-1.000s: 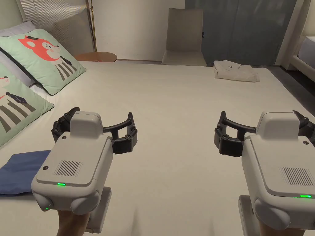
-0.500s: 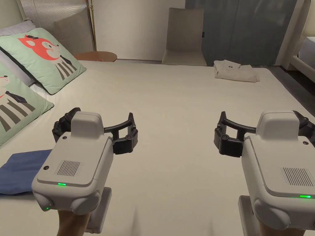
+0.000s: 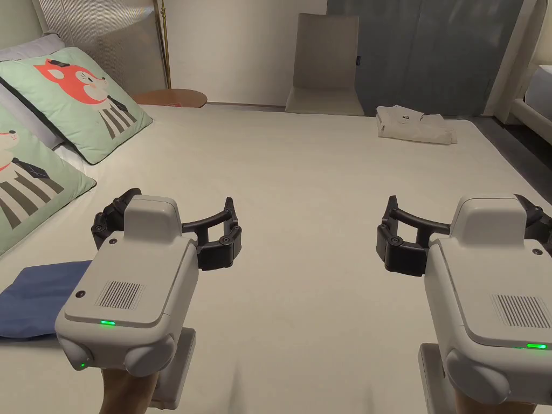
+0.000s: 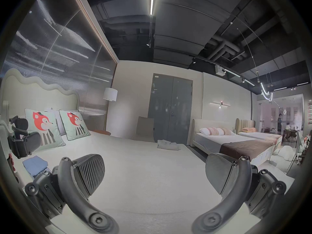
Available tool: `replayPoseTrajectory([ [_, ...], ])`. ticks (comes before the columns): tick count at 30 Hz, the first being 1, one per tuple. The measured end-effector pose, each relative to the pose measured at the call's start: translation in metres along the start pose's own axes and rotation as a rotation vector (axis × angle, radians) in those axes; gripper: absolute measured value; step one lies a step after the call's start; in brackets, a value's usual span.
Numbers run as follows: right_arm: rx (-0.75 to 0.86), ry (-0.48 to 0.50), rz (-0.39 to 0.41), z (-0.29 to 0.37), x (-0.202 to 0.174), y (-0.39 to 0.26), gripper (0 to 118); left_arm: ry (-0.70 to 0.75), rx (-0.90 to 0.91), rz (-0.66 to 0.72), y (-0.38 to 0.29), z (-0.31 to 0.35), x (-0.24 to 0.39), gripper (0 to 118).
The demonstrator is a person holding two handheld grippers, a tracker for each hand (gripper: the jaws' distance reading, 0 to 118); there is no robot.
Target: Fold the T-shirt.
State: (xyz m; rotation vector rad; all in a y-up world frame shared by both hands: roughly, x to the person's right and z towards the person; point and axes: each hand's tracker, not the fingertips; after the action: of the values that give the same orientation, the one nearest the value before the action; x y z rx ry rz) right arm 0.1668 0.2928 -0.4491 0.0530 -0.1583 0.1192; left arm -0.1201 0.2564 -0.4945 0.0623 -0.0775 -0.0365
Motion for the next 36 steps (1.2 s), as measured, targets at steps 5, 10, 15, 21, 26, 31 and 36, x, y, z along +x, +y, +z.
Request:
replayPoseTrajectory([
  [5,-0.001,0.003,0.003,-0.0002,-0.0006,-0.0003,117,0.000,0.002,0.007,0.0011,0.0009,-0.0010,110],
  [10,0.000,0.001,0.002,-0.0005,-0.0001,-0.0005,117,0.002,0.002,0.010,0.0022,0.0015,-0.0022,110],
  [15,0.000,0.002,0.003,-0.0013,0.0003,-0.0007,117,0.003,0.002,0.006,0.0015,0.0015,-0.0020,110],
  [21,-0.001,0.004,0.006,-0.0018,0.0002,-0.0015,117,0.004,0.004,0.009,0.0009,0.0009,-0.0028,110],
  [26,-0.002,0.005,0.007,-0.0022,0.0006,-0.0019,117,0.001,0.003,0.009,0.0005,0.0006,-0.0030,110],
  [31,-0.004,0.007,0.004,-0.0025,0.0005,-0.0017,117,0.000,0.005,0.013,-0.0002,0.0000,-0.0032,110],
  [36,-0.017,0.011,-0.001,-0.0040,0.0003,-0.0028,117,0.000,0.003,0.014,-0.0014,-0.0020,-0.0037,110],
])
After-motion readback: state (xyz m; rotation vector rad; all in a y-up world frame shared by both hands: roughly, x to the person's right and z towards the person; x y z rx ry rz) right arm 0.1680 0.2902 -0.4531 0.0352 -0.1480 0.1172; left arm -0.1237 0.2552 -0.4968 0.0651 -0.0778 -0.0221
